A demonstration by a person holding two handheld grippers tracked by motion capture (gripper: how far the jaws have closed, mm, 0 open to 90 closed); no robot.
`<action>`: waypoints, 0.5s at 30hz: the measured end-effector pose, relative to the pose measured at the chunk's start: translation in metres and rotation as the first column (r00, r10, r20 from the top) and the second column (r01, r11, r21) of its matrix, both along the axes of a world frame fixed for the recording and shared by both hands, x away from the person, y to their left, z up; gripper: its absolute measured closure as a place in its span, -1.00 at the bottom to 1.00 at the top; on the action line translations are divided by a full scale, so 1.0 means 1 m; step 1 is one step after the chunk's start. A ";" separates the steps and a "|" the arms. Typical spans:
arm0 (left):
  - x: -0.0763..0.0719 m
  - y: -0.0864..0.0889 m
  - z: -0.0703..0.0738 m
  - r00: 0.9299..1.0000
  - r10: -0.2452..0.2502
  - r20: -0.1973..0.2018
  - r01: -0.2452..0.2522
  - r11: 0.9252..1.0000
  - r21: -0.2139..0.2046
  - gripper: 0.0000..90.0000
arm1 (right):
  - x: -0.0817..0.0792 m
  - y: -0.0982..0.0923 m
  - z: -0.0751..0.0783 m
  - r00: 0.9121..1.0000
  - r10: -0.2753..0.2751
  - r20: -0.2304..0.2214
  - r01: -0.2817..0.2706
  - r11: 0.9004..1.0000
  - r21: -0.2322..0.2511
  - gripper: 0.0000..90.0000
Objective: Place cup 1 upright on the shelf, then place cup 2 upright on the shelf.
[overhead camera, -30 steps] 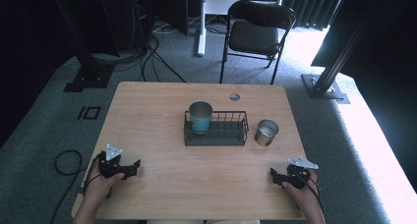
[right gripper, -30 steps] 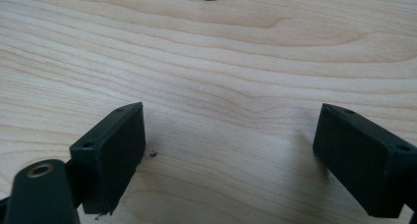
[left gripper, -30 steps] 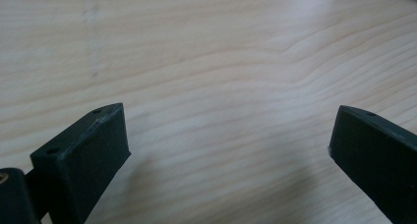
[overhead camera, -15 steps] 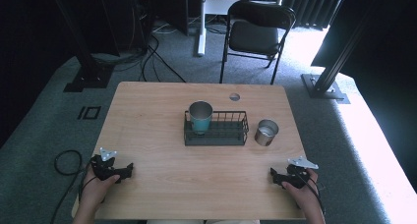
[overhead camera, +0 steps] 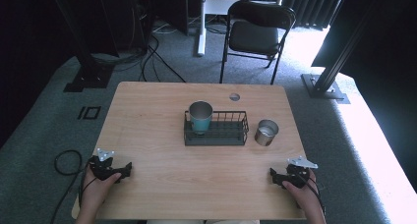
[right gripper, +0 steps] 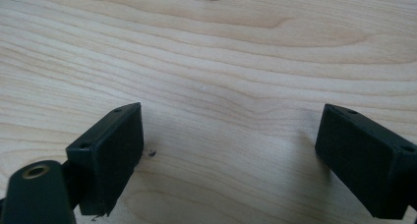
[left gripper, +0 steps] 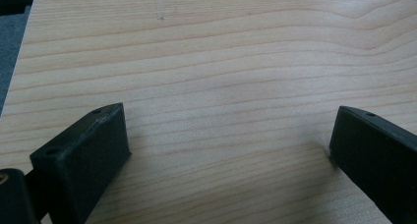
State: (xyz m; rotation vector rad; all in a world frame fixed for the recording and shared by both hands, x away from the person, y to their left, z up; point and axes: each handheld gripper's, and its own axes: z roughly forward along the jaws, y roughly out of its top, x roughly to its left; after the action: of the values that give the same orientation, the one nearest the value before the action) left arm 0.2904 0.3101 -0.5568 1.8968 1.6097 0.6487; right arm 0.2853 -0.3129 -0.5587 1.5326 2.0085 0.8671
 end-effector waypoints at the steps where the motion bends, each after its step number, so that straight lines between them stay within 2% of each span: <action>1: 0.000 0.000 0.000 1.000 0.000 0.000 0.000 1.000 0.000 -0.95 | 0.000 0.000 0.000 1.000 0.002 0.000 -0.002 1.000 0.000 -0.76; 8: -0.001 -0.001 0.000 1.000 0.006 0.000 -0.006 1.000 0.000 -0.95 | 0.000 -0.004 0.000 0.999 0.042 -0.001 -0.042 0.999 -0.002 -0.76; 15: -0.001 -0.001 0.000 1.000 0.006 0.001 -0.006 1.000 0.000 -0.95 | 0.004 -0.004 0.000 1.000 0.029 0.001 -0.029 1.000 -0.002 -0.76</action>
State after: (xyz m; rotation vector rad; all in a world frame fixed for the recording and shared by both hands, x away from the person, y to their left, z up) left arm 0.2895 0.3092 -0.5568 1.8923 1.6155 0.6520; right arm 0.2889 -0.3170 -0.5586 1.5052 2.0352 0.8775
